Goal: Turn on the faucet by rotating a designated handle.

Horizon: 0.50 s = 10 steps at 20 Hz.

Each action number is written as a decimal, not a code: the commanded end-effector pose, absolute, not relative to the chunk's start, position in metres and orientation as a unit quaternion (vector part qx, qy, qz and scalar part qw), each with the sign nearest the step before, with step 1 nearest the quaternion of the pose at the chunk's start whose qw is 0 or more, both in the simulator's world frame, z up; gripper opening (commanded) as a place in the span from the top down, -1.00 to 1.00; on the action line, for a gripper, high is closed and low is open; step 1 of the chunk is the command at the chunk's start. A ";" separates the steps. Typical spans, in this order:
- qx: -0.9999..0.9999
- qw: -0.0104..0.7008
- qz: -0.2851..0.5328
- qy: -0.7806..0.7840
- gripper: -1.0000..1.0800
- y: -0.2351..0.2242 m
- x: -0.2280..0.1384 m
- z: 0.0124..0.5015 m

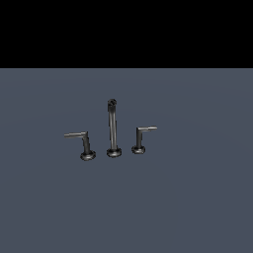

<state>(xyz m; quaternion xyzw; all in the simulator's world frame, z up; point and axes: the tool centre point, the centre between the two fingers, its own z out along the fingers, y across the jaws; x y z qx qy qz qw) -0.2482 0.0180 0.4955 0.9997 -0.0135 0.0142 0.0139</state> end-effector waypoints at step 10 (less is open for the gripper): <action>0.996 0.013 0.012 -0.093 1.00 0.049 -0.238 0.449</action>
